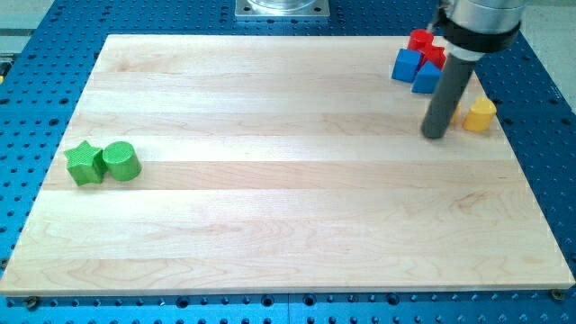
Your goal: Push the hexagon to the top left corner of the board
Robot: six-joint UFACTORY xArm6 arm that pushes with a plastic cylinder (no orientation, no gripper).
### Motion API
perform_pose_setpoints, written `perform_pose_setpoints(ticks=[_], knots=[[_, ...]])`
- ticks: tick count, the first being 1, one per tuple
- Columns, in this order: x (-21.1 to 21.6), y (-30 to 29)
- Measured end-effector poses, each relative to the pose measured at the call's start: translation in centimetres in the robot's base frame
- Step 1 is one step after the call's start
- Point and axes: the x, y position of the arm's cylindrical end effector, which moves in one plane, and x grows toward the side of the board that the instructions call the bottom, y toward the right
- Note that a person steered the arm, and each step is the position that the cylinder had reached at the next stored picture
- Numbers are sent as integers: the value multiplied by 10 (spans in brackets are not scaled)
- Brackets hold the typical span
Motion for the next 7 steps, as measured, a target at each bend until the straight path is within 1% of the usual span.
perform_pose_setpoints(ticks=[1, 2, 3, 4, 6, 7], knots=[[-10, 80], [-36, 58], [-29, 5], [-31, -11], [-34, -294], [-23, -346]])
